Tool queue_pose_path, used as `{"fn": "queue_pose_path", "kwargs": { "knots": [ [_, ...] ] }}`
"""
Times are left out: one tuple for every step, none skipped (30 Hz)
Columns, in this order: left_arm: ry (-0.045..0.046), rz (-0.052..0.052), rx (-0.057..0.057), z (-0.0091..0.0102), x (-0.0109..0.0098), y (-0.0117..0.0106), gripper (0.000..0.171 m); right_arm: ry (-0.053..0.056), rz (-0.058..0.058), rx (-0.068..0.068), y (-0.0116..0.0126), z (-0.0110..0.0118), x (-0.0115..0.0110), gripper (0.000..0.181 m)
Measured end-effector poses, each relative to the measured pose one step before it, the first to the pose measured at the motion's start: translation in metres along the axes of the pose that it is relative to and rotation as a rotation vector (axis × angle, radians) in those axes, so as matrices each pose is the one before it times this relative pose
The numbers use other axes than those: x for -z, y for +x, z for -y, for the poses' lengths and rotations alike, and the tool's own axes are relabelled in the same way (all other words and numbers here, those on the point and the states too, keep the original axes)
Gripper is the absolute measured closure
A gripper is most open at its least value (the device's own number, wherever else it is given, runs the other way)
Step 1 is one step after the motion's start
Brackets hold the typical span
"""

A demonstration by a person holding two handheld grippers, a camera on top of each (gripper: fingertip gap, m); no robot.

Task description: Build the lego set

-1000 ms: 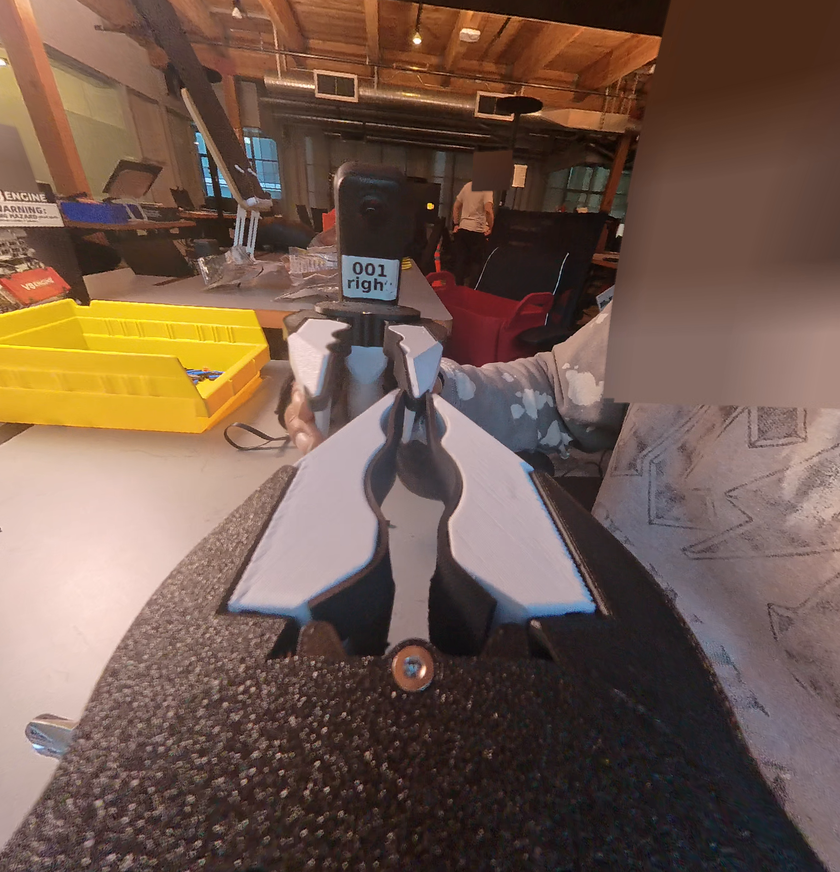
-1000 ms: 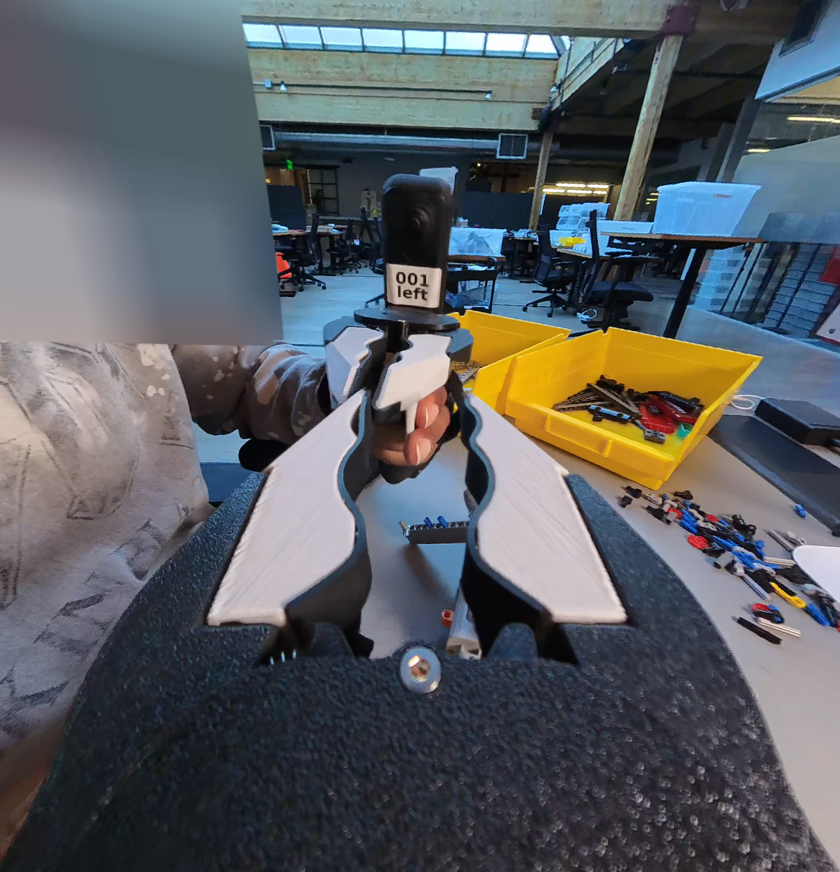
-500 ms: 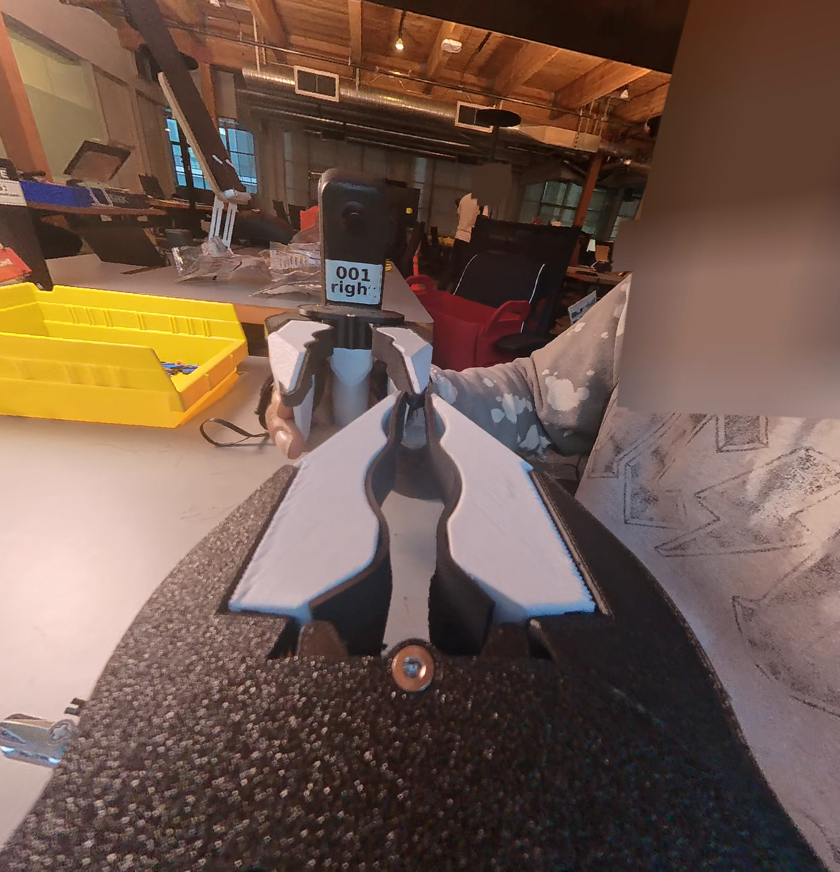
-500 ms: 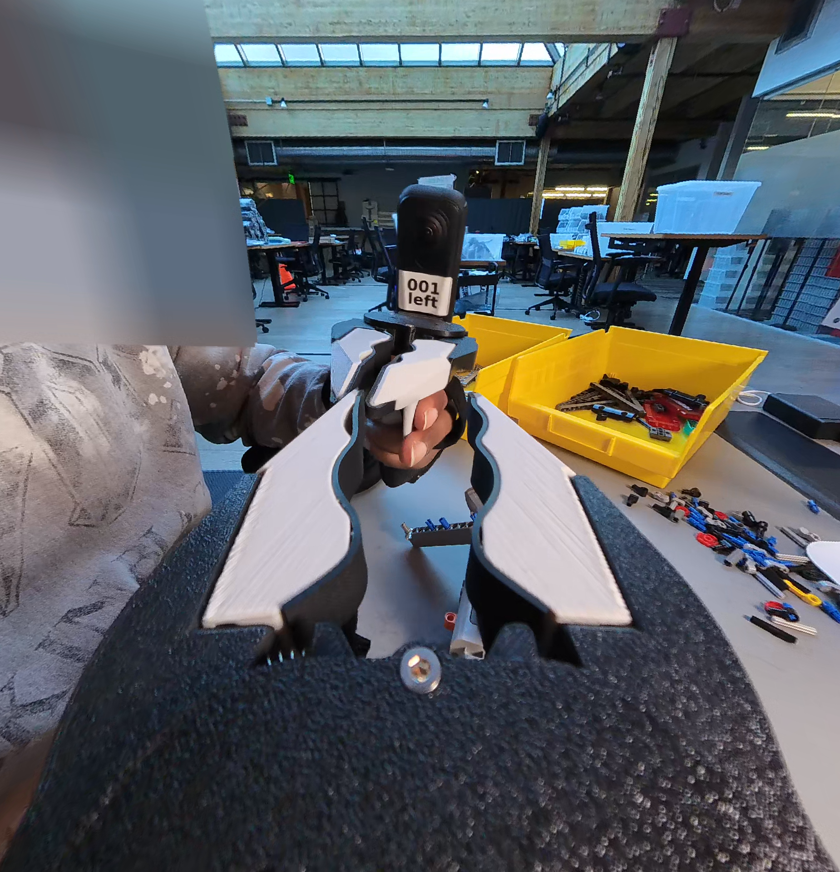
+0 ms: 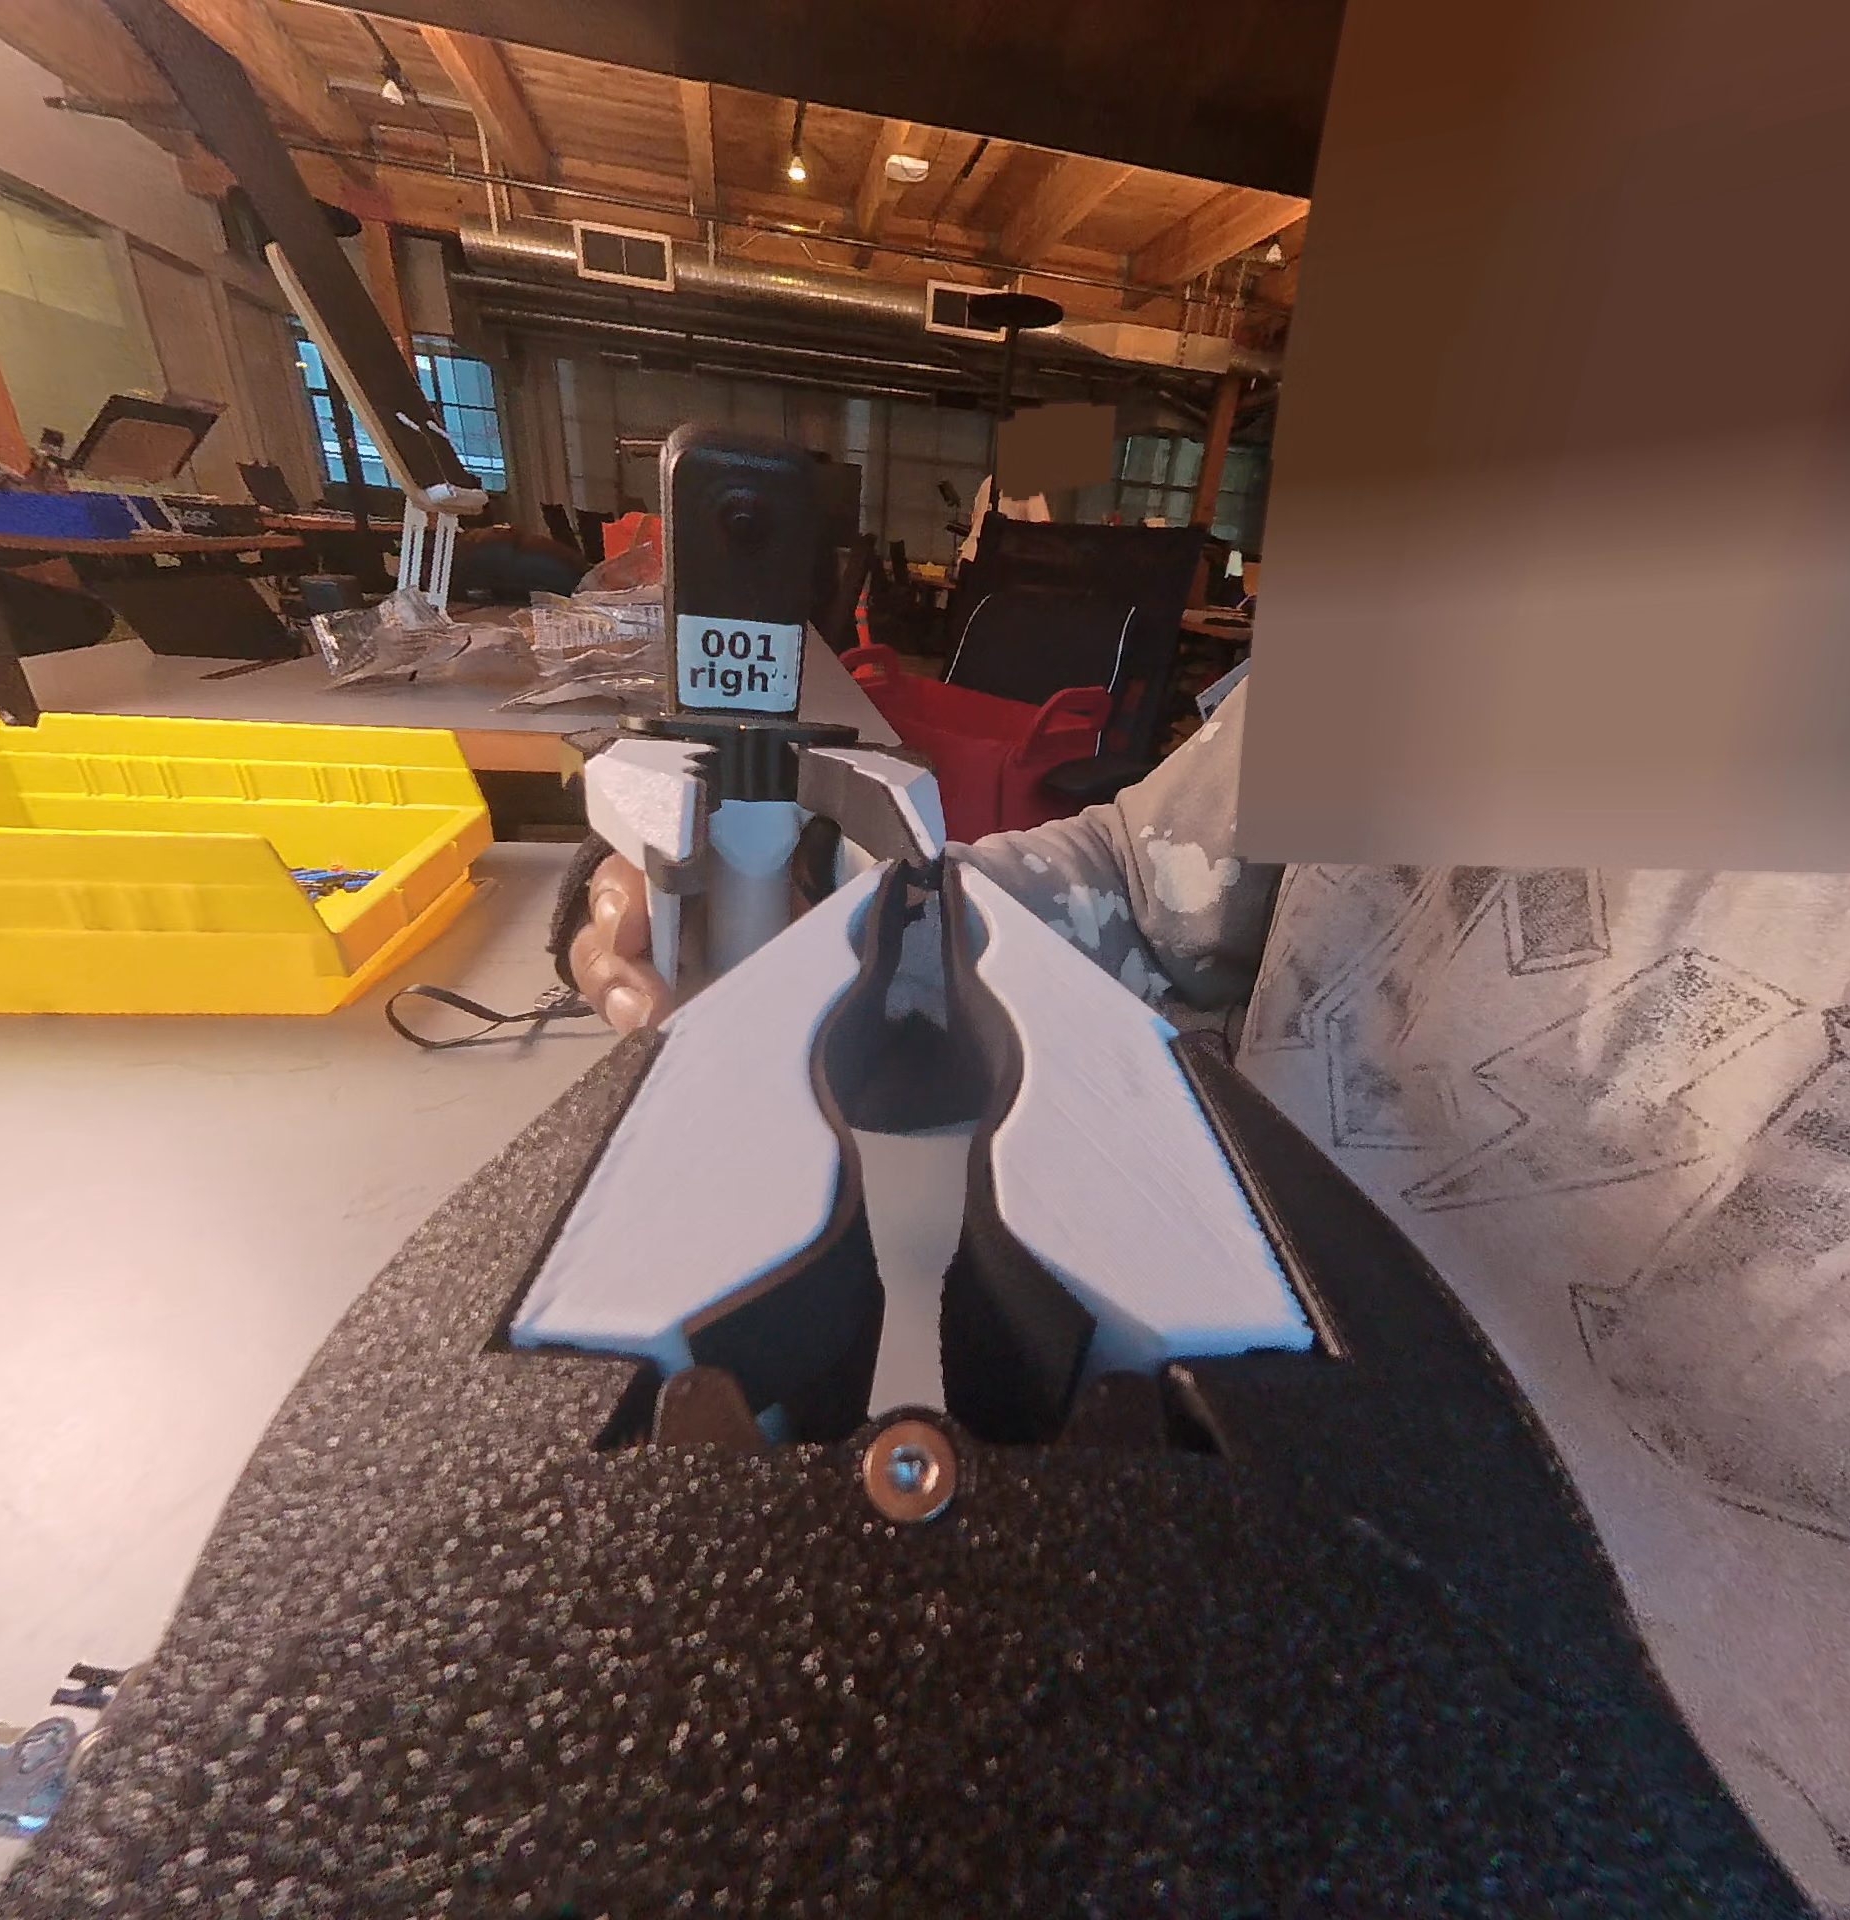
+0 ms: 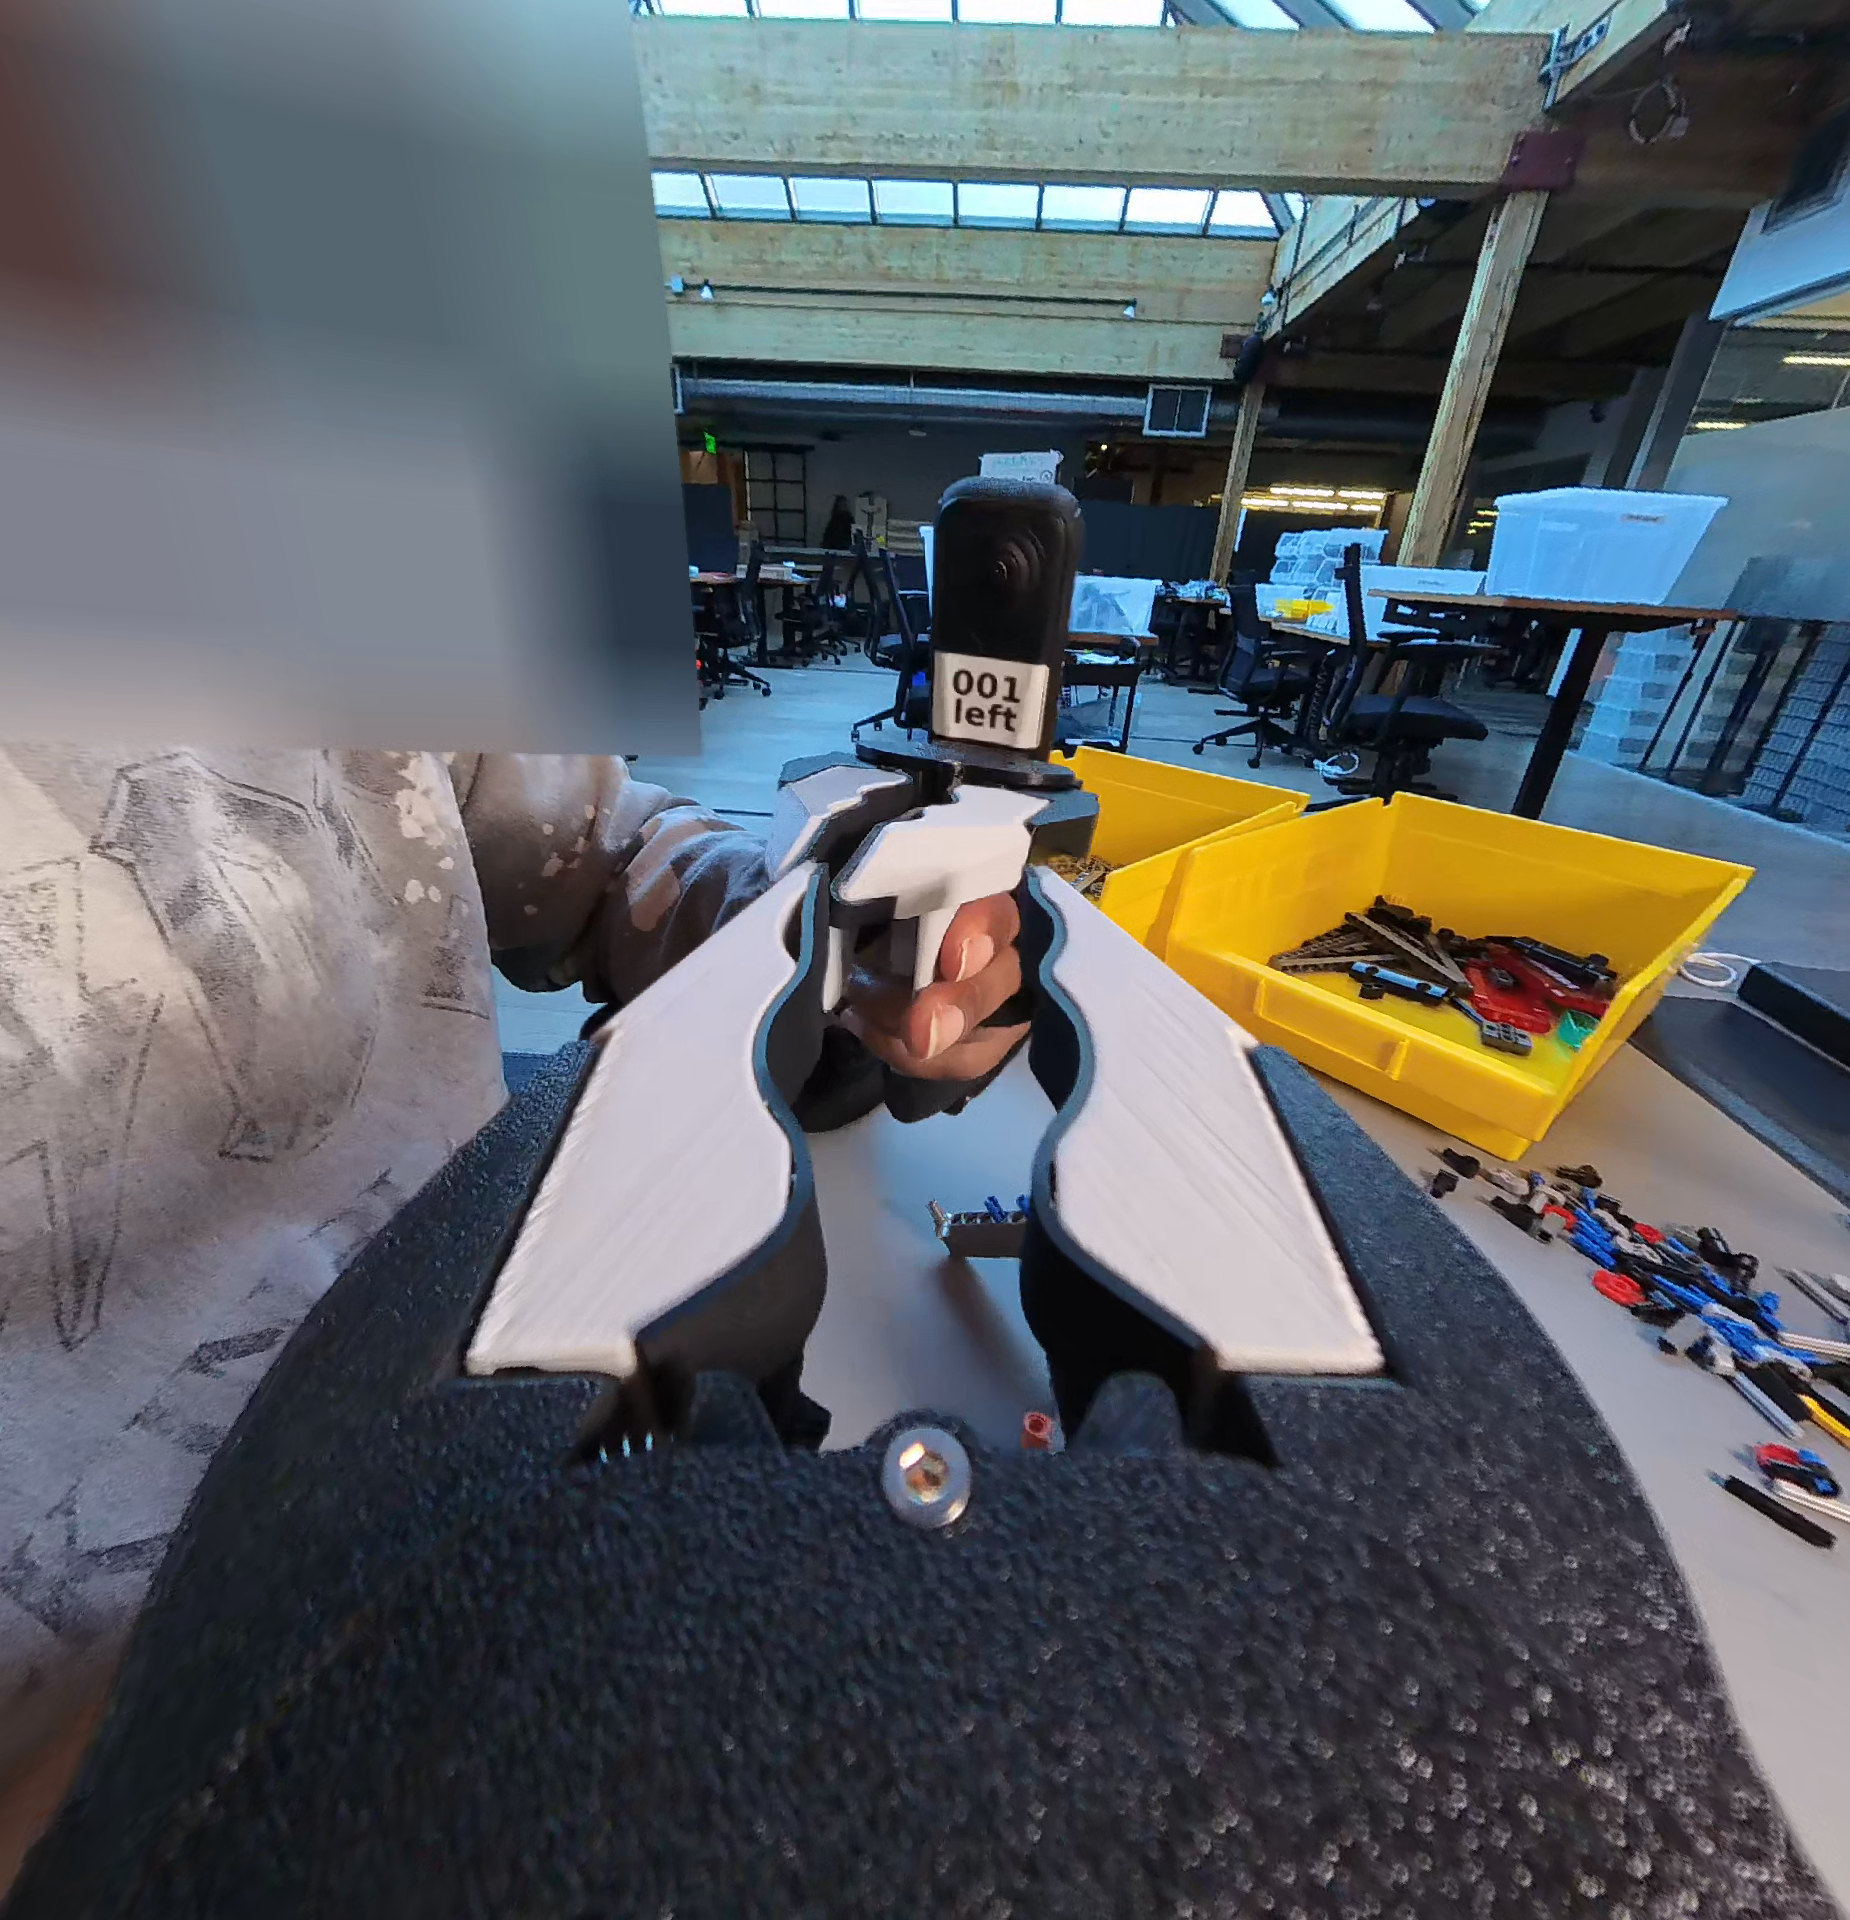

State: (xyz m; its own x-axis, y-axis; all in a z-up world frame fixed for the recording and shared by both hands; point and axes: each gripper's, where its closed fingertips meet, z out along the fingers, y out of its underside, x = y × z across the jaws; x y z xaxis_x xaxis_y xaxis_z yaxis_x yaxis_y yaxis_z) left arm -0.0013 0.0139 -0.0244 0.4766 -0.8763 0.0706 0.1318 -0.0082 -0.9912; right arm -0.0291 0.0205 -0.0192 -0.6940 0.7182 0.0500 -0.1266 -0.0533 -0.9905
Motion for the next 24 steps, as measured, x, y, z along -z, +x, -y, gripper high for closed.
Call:
{"fn": "queue_pose_path", "kwargs": {
  "knots": [
    [-0.00824,0.0167,-0.0138,-0.00039,0.00028,-0.0014,0.167,-0.0043,-0.0106,0.0073,0.00108,-0.00042,0.00052,0.147],
    [-0.00709,0.0169,-0.0113,-0.00058,0.0003,-0.00164,0.168,-0.0059,-0.0109,0.0103,0.00112,-0.00076,0.00031,0.149],
    [-0.00385,0.0168,-0.0095,-0.00057,0.00033,-0.002,0.167,-0.0058,-0.0113,0.009,0.00116,-0.00063,0.00037,0.151],
    [-0.00075,0.0226,-0.0094,-0.00048,0.00057,-0.00294,0.168,-0.0059,-0.016,0.0091,0.00196,-0.00065,0.0004,0.154],
    [-0.00158,0.0231,-0.008,-0.00061,0.0004,-0.00311,0.167,-0.0078,-0.0164,0.0078,0.00241,-0.00095,0.00045,0.156],
    [-0.00332,0.0198,-0.0064,-0.00068,0.00009,-0.00298,0.167,-0.0072,-0.0167,0.0012,0.00305,-0.00106,0.00055,0.158],
    [-0.00288,0.0165,-0.0036,-0.00061,0.00004,-0.00267,0.167,-0.0067,-0.0122,-0.0016,0.0028,-0.00103,0.00058,0.157],
    [-0.0009,0.0097,0.0009,-0.00053,-0.00009,-0.0019,0.167,-0.0077,-0.0105,-0.0034,0.00268,-0.00122,0.00032,0.154],
    [0.00284,0.0074,-0.0004,-0.00049,-0.00003,-0.00129,0.167,-0.0064,-0.0101,-0.0011,0.00219,-0.00091,-0.00015,0.152],
    [0.00741,0.0086,-0.0057,-0.00032,0.00011,-0.00114,0.167,-0.0017,-0.008,0.0029,0.00143,-0.00027,-0.00017,0.151],
    [0.00842,0.0074,-0.003,0.00003,0.00005,-0.00091,0.166,0.0003,-0.0136,0.0007,0.00219,-0.00029,-0.00016,0.149],
    [0.00298,0.0,0.0033,-0.00059,-0.00034,-0.00023,0.166,-0.0036,-0.0168,-0.0065,0.00299,-0.00117,-0.00058,0.146],
    [-0.00358,-0.0081,0.0053,-0.00149,-0.00083,0.00064,0.165,-0.0104,-0.0007,-0.0055,0.00026,-0.00224,-0.0011,0.143],
    [-0.00688,-0.0068,0.0028,-0.00224,-0.00136,0.00088,0.164,-0.0128,-0.0004,-0.0002,-0.00036,-0.00252,-0.0015,0.143],
    [-0.00588,-0.0023,-0.0018,-0.0018,-0.00136,0.00071,0.162,-0.0022,0.0033,0.004,-0.00091,-0.0009,-0.00055,0.144],
    [-0.00421,-0.0018,-0.0004,-0.00076,-0.00057,0.00039,0.162,0.0011,0.0007,-0.0034,-0.00008,-0.00005,0.00025,0.143],
    [-0.00765,-0.0061,0.0056,-0.00019,-0.00011,0.00033,0.162,-0.0041,0.005,-0.0058,-0.00059,-0.00062,-0.00008,0.142],
    [-0.00861,-0.008,0.0053,-0.0003,0.00007,0.00038,0.163,-0.0012,0.0031,-0.0045,-0.00052,-0.0002,-0.00024,0.142],
    [-0.0035,-0.0044,0.0008,-0.00008,0.0002,0.00032,0.162,0.0016,0.0036,-0.0043,-0.00048,0.0001,-0.00023,0.142],
    [-0.00123,-0.003,-0.0005,-0.00008,-0.00002,0.00058,0.163,0.0001,0.0106,-0.0063,-0.00133,-0.00041,-0.00015,0.141],
    [-0.00279,-0.0041,-0.0007,-0.00052,-0.00006,0.00083,0.163,-0.0004,0.0079,-0.008,-0.0008,-0.0007,-0.00014,0.14],
    [-0.00268,-0.0061,-0.0007,-0.00049,-0.00005,0.00098,0.163,0.0023,0.0062,-0.0076,-0.00071,-0.0005,-0.00008,0.139],
    [-0.00027,-0.0054,0.0001,-0.00024,-0.00011,0.00073,0.163,0.0032,0.0019,-0.0075,0.00002,-0.00017,0.00006,0.139],
    [0.00069,0.0007,-0.0013,-0.00001,-0.00012,-0.00014,0.163,0.002,-0.0035,-0.0038,0.00103,-0.00012,0.00013,0.138]
  ]
}}
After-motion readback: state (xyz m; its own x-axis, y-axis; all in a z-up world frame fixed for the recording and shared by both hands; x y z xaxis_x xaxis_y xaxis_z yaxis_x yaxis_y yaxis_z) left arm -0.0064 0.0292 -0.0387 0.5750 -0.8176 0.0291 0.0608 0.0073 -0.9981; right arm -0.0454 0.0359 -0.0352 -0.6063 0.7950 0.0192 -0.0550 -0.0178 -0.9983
